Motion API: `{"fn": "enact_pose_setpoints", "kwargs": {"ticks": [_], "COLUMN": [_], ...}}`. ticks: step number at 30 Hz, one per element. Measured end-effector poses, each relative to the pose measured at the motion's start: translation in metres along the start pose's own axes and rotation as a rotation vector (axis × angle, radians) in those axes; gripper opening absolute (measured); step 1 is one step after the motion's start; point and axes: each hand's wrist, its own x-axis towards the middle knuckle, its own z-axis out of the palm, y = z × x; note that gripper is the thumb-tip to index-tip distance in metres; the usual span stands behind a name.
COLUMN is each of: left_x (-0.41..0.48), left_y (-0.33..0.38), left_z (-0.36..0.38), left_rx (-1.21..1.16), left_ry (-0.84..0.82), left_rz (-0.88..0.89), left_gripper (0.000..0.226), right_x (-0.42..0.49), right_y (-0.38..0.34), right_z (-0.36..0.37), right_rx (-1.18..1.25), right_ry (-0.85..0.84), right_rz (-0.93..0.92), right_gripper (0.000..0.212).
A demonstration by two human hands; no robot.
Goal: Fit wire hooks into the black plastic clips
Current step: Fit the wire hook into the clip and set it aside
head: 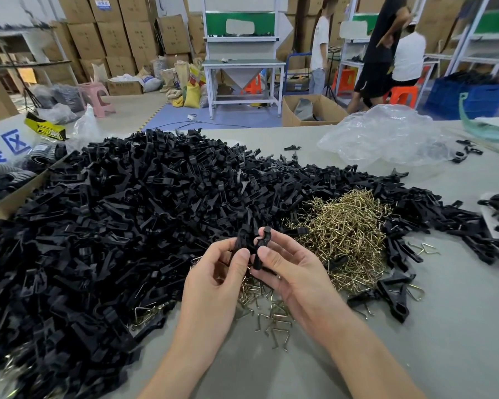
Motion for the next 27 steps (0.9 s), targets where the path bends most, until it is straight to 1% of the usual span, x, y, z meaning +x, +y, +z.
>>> {"fn": "enact_pose_setpoints", "kwargs": {"ticks": [2, 4, 9, 13, 17, 27], "left_x": [-0.0004, -0.0007, -0.0007, -0.0022, -0.0026, -0.0041], "left_y": [-0.0022, -0.0044, -0.0092, -0.0102, -0.0103, -0.0092], "left_z": [0.0004, 0.0009, 0.0013, 0.0006, 0.0008, 0.0014], "left_rx": [0.120, 0.203, 0.342, 0.369, 0.383, 0.407], "left_ry": [0.019, 0.030, 0.038, 0.040, 0.041, 0.038], "left_rz": [0.066, 0.121, 0.213, 0.259, 0.272, 0.305], "left_gripper": [0.020, 0.024, 0.039, 0.039, 0.040, 0.038], "right_x": [-0.0007, -0.0014, -0.0033, -0.0033, -0.0034, -0.0034], "right_y": [-0.0003, -0.0002, 0.0011, 0.0027, 0.0034, 0.0037], "right_z": [0.0006, 0.0001, -0.0004, -0.0009, -0.0017, -0.0030], "right_rx": [-0.033, -0.067, -0.098, -0.101, -0.105, -0.124], "right_ry": [-0.002, -0.003, -0.035, -0.059, -0.067, -0.094], "right_rz": [-0.007, -0.010, -0.028, -0.044, -0.040, -0.030], "right_gripper": [0.035, 0.040, 0.047, 0.047, 0.048, 0.044]}}
